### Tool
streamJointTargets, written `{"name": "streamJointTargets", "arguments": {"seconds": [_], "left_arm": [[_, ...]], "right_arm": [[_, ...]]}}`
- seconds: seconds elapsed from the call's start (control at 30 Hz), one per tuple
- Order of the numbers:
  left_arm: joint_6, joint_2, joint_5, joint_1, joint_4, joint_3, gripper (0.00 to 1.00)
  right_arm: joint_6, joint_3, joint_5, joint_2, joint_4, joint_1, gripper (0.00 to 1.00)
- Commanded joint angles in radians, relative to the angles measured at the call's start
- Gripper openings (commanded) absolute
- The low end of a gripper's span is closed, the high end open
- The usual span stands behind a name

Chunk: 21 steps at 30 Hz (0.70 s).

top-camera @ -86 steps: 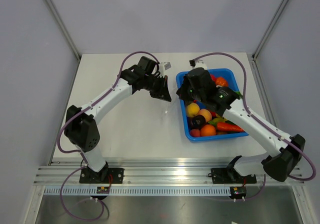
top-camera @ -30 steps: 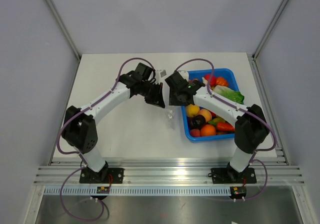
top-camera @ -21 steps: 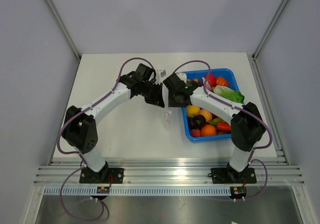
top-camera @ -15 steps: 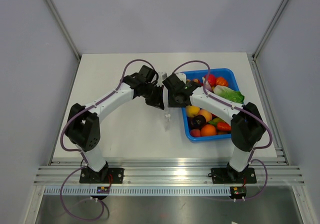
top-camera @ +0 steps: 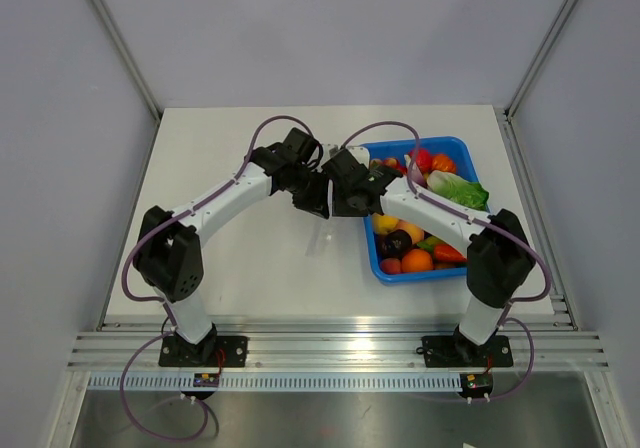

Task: Place the food in the zip-top bag and seal the zipper
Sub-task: Adjust the zipper food storage bag at the center of the board.

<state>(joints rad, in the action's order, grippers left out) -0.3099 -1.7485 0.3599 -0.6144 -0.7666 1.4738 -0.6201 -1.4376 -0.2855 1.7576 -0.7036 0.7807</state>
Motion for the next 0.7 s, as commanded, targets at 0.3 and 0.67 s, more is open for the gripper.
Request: {"name": "streamJointTargets", "arguments": {"seconds": [0.3, 0.67], "left_arm": [[0.019, -0.005, -0.05, -0.007, -0.016, 0.052, 0.0], [0.02, -0.013, -0.053, -0.008, -0.025, 0.068, 0.0]], "right_arm": [[-0.032, 0.014, 0.005, -0.13, 0.039, 0.034, 0.41], [-0.052, 0.069, -0.168, -0.27, -0.048, 0.037, 0.46]]}}
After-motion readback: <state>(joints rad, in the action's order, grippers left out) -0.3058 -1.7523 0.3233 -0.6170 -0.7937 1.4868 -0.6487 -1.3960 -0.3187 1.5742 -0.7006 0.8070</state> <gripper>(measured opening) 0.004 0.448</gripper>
